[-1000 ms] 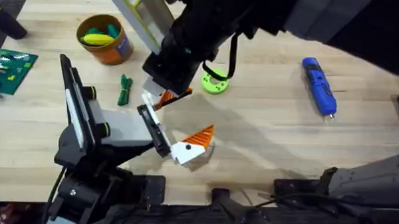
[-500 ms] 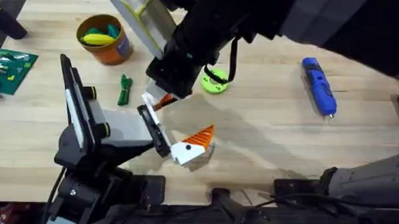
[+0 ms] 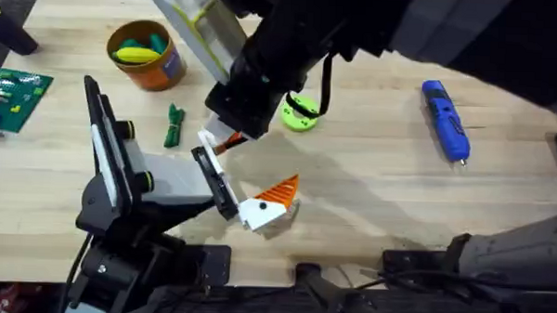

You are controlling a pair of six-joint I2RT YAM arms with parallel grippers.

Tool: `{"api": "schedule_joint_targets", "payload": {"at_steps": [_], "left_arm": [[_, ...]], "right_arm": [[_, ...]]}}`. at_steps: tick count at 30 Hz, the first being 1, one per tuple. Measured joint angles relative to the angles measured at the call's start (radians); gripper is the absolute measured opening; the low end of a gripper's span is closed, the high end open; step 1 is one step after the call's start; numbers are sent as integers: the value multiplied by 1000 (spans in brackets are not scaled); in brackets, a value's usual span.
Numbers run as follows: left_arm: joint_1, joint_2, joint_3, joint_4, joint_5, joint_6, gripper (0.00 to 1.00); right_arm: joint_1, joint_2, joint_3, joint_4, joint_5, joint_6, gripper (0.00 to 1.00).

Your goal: Pick up the gripper from the table and insert it into the empty holder that is missing its gripper. Then pick up a screw, insert it into the mounting hole, and use the screwdriver to tighten it. Finally, clean up the table by picking up the vegetable and placing it into the bucket.

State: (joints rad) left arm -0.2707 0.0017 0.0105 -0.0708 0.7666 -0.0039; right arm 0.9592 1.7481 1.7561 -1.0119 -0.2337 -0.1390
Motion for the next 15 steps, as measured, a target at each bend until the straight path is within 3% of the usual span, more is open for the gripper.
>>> {"api": "schedule_joint_targets", "payload": {"at_steps": [2,3,5,9,10,15], "left_arm": [[0,0,0,0,0,0,982],[0,0,0,0,0,0,982],[0,0,0,0,0,0,982],[0,0,0,0,-2,-1,982],[0,0,0,0,-2,-1,982],[0,0,0,0,-2,0,982]], "right_arm": [[0,0,0,0,0,1,26],[0,0,0,-1,-1,0,98],[0,0,-1,-4,-1,-2,332],[-2,0,-1,-5,5,-6,890],[-6,0,-1,-5,8,-7,965],[-12,0,-1,-6,8,-8,993]]}}
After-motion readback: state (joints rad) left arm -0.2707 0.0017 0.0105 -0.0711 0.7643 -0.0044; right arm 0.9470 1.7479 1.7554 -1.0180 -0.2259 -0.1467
